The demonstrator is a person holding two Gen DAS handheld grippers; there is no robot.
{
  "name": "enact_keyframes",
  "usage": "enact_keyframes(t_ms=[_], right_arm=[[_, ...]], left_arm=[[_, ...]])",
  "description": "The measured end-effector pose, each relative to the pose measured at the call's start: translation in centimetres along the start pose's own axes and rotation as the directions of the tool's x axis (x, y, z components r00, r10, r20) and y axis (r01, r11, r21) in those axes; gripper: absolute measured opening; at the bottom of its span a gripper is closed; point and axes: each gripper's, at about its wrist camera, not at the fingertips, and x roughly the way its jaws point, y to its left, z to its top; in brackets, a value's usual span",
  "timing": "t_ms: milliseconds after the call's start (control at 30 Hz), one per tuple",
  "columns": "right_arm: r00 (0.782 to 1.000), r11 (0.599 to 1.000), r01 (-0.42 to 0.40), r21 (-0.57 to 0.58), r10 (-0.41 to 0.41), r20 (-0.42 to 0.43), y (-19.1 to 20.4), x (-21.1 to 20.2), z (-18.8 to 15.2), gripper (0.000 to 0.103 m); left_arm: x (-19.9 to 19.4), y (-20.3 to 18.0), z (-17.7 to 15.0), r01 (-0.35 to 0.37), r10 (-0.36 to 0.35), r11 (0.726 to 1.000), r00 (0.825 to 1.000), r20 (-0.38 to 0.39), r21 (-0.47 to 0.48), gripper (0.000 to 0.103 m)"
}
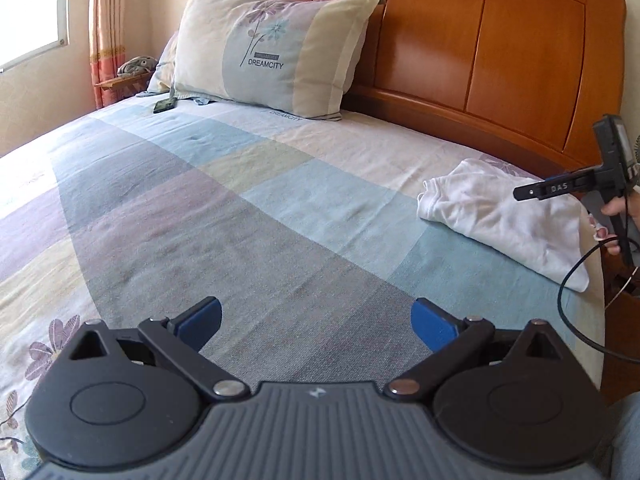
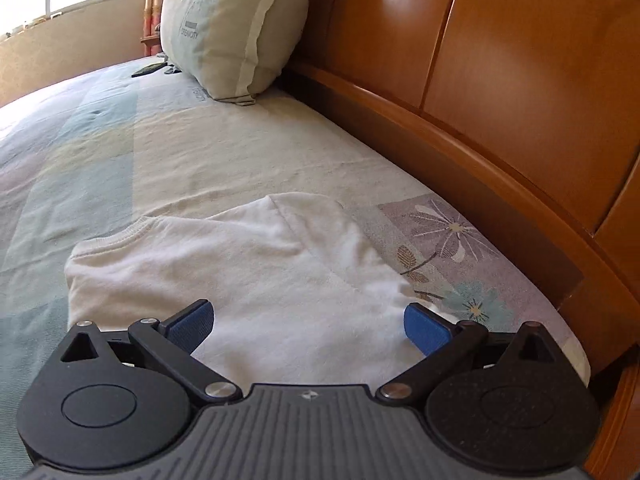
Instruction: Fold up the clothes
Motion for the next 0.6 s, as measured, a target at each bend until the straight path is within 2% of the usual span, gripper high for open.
enact_keyframes(t_ms=[200,300,433,500,600], right_arm=[[0.994,0.995,-0.101,0.012,0.102,-0.034,3.0,-5.6,-3.7,0.103],[0.987,0.990,-0.135,0.033,0.137,-0.081,4.7,-6.1,-6.0,0.103],[0.976,0.999,-0.048,0.007,0.048,-0.213,6.4,-5.3,-7.9,0.103],[0.981,1.000,-0.026,-0.018,0.022,-0.191,7.2,-6.1,-7.6,0.103],[0.992,0.997,-0.075,-0.022,0.072,-0.104,7.9,-7.1,-5.9,0.103]], left_arm=[[0.0,0.7,-0.2,0.039,-0.037,0.998,0.999,0.027,-0.058,0.101],[-0.1,1.1,-0.3,0.033,-0.032,0.998,0.999,0.021,-0.051,0.101],[-0.4,1.5,-0.8,0.006,-0.005,1.000,1.000,0.021,-0.028,0.101],[-0.4,1.5,-1.3,-0.018,0.018,1.000,1.000,0.023,-0.010,0.101],[-0.3,1.2,-2.1,-0.038,0.038,0.999,0.999,0.025,-0.006,0.101]])
